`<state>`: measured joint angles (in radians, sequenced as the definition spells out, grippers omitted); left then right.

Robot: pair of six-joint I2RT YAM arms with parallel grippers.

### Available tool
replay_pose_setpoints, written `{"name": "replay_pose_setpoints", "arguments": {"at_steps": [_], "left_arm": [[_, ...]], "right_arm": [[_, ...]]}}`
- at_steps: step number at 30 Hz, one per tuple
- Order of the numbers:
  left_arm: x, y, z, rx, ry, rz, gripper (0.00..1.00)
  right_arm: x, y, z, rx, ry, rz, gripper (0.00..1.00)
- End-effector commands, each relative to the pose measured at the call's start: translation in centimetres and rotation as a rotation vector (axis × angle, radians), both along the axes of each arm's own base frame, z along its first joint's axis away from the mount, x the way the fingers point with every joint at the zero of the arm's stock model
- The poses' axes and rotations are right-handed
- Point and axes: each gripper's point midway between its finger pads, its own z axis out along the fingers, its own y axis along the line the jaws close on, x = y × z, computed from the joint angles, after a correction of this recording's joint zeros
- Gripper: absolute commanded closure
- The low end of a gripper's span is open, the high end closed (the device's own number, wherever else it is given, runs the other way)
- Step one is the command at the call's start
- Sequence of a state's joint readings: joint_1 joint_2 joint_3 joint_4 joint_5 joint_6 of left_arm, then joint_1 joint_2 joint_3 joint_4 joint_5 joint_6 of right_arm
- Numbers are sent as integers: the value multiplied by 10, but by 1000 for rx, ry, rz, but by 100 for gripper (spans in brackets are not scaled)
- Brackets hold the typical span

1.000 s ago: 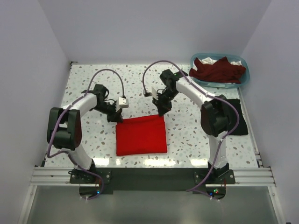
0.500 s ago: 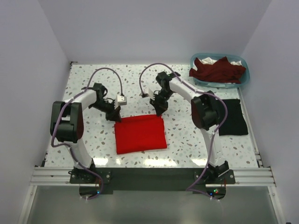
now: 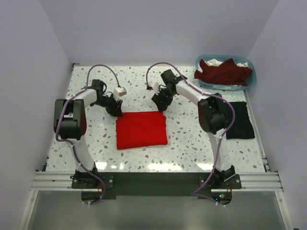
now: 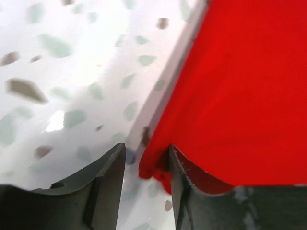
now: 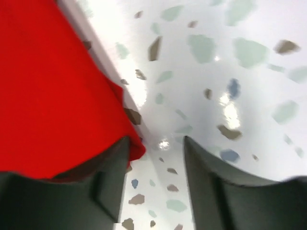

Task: Fold and stack the t-shirts
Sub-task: Fold the tshirt

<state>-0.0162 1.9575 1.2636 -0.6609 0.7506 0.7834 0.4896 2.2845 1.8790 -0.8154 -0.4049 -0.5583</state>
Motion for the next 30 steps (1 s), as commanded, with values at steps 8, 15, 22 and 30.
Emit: {"name": "replay_pose_setpoints", "arguments": {"at_steps": [8, 15, 22, 30], "left_arm": [[-2, 13, 122, -243, -116, 334, 32], [-126, -85, 117, -461, 245, 103, 36], [-160, -108, 82, -459, 591, 67, 36], [-160, -74, -6, -261, 890, 231, 42]], "right_arm": [[-36, 16, 149, 367, -26, -130, 23], [-161, 44, 121, 442, 463, 2, 37], [-212, 55, 63, 359, 751, -14, 39], [-202, 25, -16, 220, 900, -251, 39]]}}
